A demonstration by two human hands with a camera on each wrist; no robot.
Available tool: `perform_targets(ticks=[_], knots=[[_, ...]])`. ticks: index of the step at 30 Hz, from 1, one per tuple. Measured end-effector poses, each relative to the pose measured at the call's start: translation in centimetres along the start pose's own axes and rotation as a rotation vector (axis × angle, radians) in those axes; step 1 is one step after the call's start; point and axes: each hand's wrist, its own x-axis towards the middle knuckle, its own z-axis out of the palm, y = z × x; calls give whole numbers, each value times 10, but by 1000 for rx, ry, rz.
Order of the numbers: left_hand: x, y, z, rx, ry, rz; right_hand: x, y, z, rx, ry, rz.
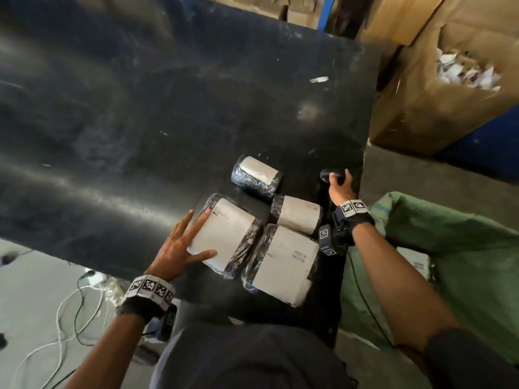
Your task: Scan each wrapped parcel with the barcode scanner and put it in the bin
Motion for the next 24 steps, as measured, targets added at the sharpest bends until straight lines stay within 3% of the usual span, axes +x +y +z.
perform_targets(ticks=[3,6,10,14,20,24], knots=[[5,-4,3,-91,-39,45,1,5,4,37,31,10],[8,-2,3,-174,-27,88,-1,5,6,232,11,-88],[7,1,3,-216,-37,69,-2,1,15,537,-53,-4],[5,6,1,-239,1,45,0,-5,15,538,-37,27],[-6,24,0,-159,104,153,-3,-7,5,487,-1,10],[-11,39,6,-71,202,64,-11,-7,-4,508,2,-23]])
